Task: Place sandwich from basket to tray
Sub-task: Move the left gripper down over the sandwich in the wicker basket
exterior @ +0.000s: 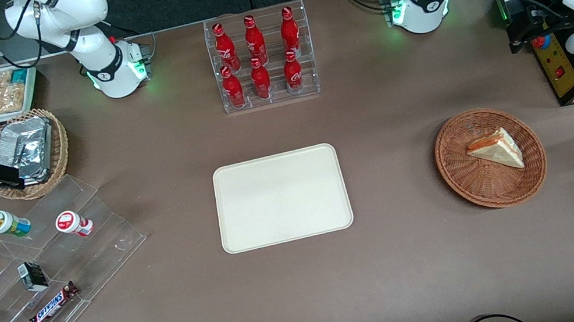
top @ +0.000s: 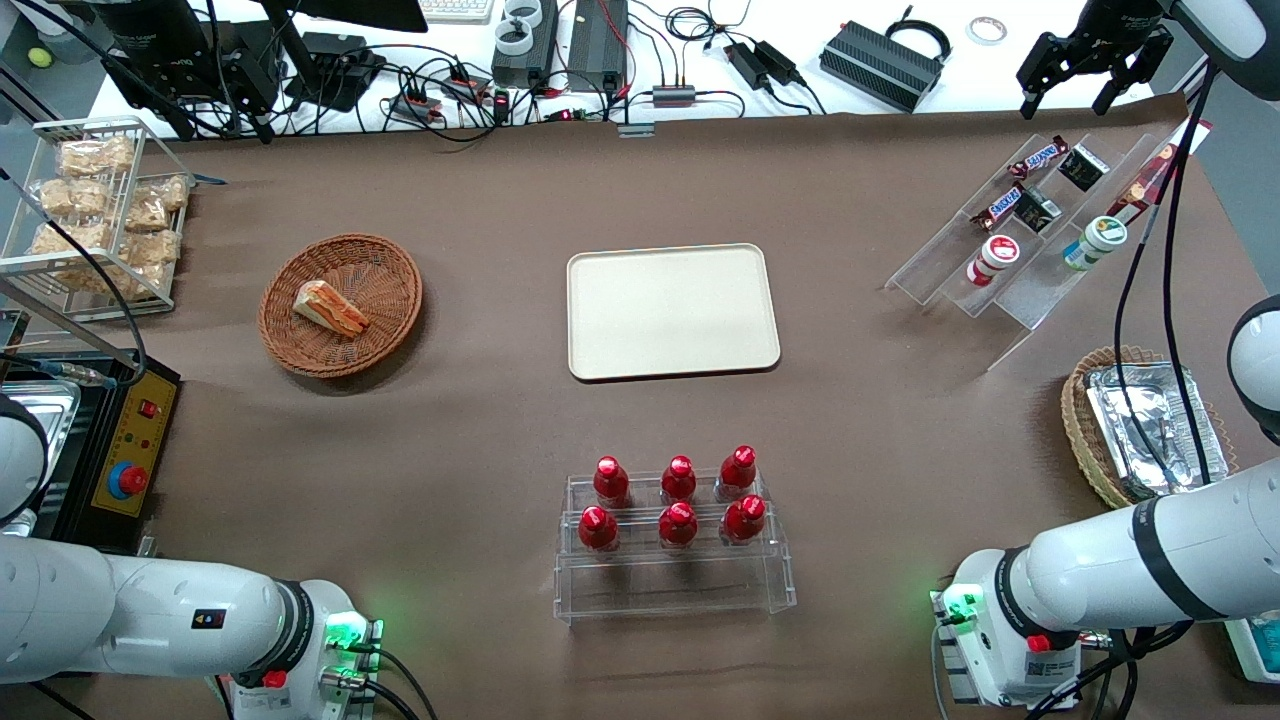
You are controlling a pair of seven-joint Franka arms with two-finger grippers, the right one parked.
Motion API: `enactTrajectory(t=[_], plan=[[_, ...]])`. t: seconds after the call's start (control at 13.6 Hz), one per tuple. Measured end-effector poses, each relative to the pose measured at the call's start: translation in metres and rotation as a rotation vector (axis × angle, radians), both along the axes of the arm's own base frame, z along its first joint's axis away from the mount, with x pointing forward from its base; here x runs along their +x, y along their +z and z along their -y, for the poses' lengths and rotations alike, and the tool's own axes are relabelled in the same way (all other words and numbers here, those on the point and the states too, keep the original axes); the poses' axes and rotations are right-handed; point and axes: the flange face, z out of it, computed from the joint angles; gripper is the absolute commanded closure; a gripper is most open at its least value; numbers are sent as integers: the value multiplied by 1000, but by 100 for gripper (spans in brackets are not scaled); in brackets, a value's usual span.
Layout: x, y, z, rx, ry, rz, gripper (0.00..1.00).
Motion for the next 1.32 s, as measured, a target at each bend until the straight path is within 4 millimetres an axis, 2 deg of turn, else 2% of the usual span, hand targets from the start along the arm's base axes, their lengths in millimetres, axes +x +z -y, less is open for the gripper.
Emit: enactTrajectory(t=[0.37,0.51,0.66,0.81,0.96,1.18,1.32], plan=[[1,-3,-1,2,1,-11,0],[10,-24,-13,10,41,-54,0],[28,-73,-36,24,88,-124,0],[45,-141,-47,41,151,-150,0],[49,-191,-60,77,357,-142,0],[46,-229,-80,105,597,-116,0],[41,-255,-104,119,768,-95,0]])
